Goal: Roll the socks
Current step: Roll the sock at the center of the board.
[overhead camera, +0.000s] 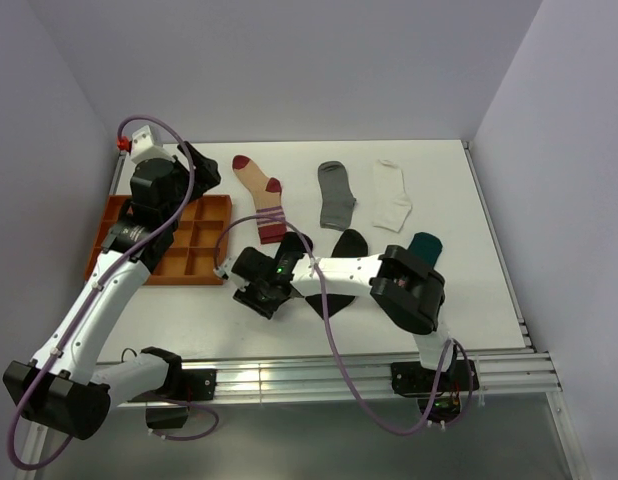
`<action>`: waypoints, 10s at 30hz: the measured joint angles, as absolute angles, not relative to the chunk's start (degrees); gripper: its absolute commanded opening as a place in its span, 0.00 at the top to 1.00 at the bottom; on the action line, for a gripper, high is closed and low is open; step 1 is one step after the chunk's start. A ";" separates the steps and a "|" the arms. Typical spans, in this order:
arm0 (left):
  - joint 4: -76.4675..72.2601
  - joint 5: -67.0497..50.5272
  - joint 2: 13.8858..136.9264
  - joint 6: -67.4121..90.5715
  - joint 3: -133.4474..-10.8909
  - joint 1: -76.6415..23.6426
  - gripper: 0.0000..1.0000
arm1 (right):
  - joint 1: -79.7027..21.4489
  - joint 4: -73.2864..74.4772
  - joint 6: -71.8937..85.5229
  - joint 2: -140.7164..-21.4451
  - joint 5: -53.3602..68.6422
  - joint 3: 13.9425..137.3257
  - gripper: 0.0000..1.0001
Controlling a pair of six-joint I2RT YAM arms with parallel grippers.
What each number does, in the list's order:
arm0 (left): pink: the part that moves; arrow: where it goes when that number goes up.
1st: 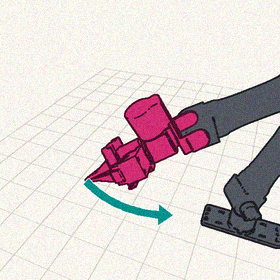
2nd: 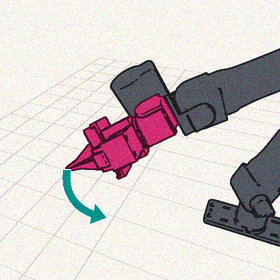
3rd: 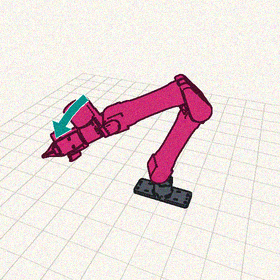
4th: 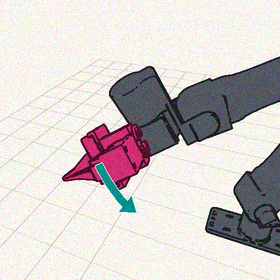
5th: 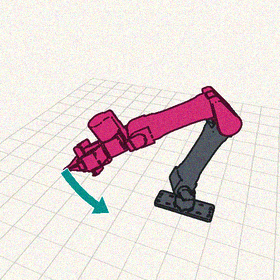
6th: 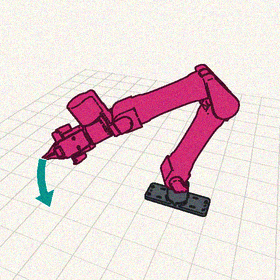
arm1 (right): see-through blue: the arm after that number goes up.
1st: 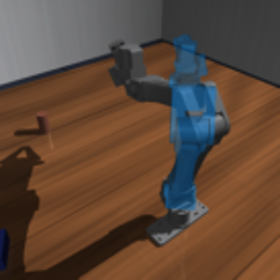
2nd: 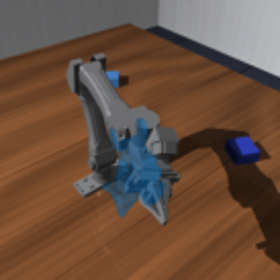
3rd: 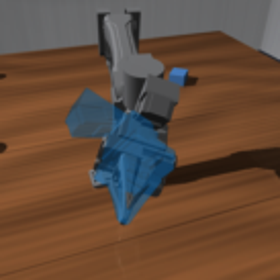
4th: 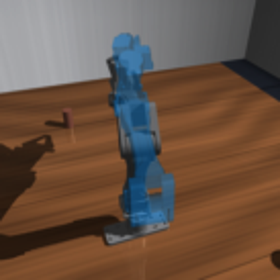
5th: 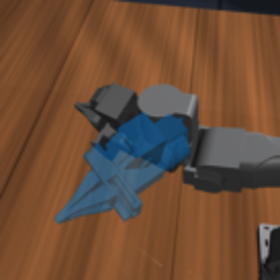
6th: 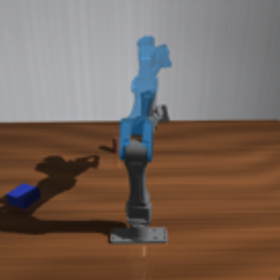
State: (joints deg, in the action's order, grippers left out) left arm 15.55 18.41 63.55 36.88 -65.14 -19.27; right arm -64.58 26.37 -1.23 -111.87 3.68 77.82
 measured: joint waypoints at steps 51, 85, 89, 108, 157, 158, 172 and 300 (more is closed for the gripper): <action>-2.50 7.70 68.14 36.07 -43.00 -27.38 0.59 | -39.59 40.53 -11.51 -114.93 45.32 77.28 0.97; -36.80 -26.11 91.46 31.03 -30.61 -35.94 0.47 | -27.68 48.95 -10.39 -126.78 59.29 80.82 1.00; -39.83 -27.75 93.93 32.18 -30.44 -35.94 0.46 | -27.11 49.45 -10.44 -127.02 59.77 81.03 1.00; -48.53 -30.70 99.09 36.51 -26.81 -35.94 0.44 | -23.59 50.19 -10.33 -127.02 61.17 81.14 1.00; -19.44 -23.35 100.14 41.23 -40.40 -36.12 1.00 | -20.82 48.53 -10.22 -113.38 47.00 80.90 0.72; -18.81 -23.24 100.14 41.23 -40.73 -36.12 1.00 | -20.43 48.25 -10.39 -112.31 45.98 80.05 0.75; -13.74 -22.55 100.12 41.17 -43.11 -36.25 1.00 | -17.69 46.09 -7.40 -113.32 31.33 72.75 0.89; 13.54 -23.16 99.15 49.25 -51.09 -34.68 0.64 | -39.90 38.13 -39.92 -105.01 34.94 65.49 0.93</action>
State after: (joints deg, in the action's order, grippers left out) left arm 13.54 -23.16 99.15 49.25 -51.09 -34.68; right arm -39.90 38.13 -39.92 -105.01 34.94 65.49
